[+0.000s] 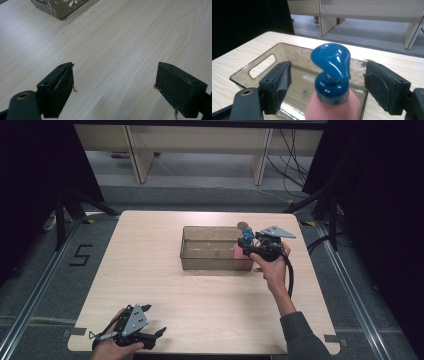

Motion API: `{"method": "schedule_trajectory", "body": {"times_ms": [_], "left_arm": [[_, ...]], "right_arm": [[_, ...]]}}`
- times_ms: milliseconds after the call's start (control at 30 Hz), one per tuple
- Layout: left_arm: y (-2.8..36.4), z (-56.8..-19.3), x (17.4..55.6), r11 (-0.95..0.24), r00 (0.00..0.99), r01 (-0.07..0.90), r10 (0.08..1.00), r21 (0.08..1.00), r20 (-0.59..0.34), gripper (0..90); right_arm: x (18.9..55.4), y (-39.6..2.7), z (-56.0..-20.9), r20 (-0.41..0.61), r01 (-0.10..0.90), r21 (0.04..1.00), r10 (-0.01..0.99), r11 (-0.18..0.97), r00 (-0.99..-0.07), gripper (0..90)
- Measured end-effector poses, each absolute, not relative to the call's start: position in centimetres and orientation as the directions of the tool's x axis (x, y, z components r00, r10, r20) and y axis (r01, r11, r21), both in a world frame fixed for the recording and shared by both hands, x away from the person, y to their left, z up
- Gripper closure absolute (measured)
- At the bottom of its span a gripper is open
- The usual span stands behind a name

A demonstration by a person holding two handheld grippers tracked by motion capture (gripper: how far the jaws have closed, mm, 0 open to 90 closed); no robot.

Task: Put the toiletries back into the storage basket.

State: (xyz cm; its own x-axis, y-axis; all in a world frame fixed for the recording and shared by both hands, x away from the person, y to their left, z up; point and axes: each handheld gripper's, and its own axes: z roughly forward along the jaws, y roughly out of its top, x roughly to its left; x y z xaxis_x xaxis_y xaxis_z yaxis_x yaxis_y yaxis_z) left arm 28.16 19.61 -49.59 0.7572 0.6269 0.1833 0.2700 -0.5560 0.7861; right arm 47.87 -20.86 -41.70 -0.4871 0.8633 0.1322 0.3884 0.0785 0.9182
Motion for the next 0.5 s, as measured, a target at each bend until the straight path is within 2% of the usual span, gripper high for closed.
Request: {"method": "schedule_trajectory", "body": {"times_ms": [33, 267, 367, 400, 500], "left_arm": [[19.7, -49.6, 28.2, -0.556, 0.755, 0.272, 0.629, 0.785, 0.184, 14.8], [19.7, -49.5, 28.3, -0.558, 0.758, 0.27, 0.626, 0.784, 0.184, 14.8], [19.6, -49.6, 28.2, -0.543, 0.755, 0.275, 0.633, 0.793, 0.171, 14.8], [19.6, -49.6, 28.2, -0.538, 0.754, 0.275, 0.635, 0.797, 0.169, 14.8], [19.6, -49.7, 28.2, -0.528, 0.752, 0.277, 0.639, 0.803, 0.16, 14.8]], "right_arm": [[47.8, -21.0, -41.6, 0.109, 0.377, 0.921, 0.864, 0.098, -0.491, 22.5], [46.8, -21.2, -41.4, 0.154, 0.401, 0.914, 0.865, 0.059, -0.477, 22.4], [46.7, -21.4, -41.3, 0.132, 0.379, 0.922, 0.859, 0.077, -0.495, 22.2], [46.4, -21.2, -41.3, 0.164, 0.397, 0.916, 0.856, 0.053, -0.491, 22.2], [46.3, -21.3, -41.3, 0.141, 0.391, 0.917, 0.855, 0.076, -0.499, 22.2]]}}
